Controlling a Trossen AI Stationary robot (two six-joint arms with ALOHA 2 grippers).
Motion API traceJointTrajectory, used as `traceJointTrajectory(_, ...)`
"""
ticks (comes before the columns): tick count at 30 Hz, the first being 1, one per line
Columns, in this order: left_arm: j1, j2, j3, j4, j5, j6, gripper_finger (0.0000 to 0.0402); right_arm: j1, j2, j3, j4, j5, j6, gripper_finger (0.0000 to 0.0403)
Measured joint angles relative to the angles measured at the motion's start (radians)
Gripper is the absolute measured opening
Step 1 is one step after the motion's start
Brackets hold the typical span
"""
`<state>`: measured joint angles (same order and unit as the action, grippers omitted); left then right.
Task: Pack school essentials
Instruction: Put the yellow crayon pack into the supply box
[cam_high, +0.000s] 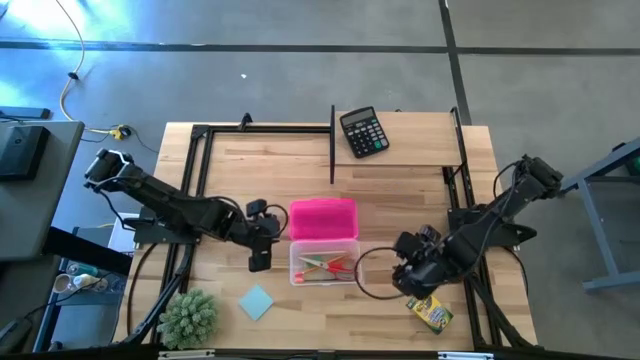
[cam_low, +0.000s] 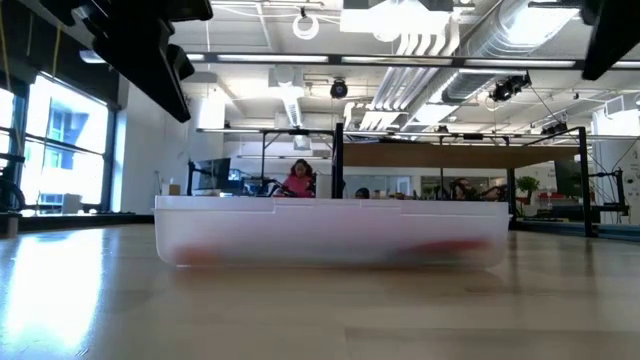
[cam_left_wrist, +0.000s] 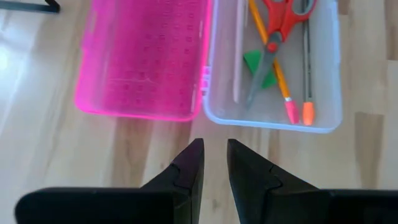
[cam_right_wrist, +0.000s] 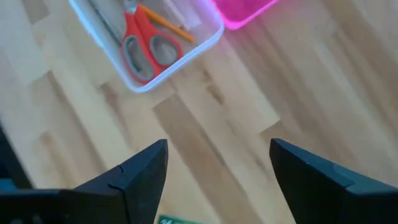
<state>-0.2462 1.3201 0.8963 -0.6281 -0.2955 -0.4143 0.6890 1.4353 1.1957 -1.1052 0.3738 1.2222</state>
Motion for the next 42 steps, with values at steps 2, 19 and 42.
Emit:
traceJointTrajectory(2, 0.012, 0.0, 0.0, 0.001, 0.0, 0.023, 0.0062, 0.029, 0.0, 0.0, -0.001, 0.0, 0.052, 0.0273)
traceJointTrajectory(19, 0.037, 0.0, 0.0, 0.091, -0.001, 0.033, 0.0062, 0.234, 0.071, 0.0, -0.054, -0.135, 0.397, 0.0273)
traceJointTrajectory(42, 0.037, 0.002, 0.001, 0.187, -0.004, 0.033, 0.0062, 0.366, 0.11, 0.0, -0.109, -0.177, 0.578, 0.0273)
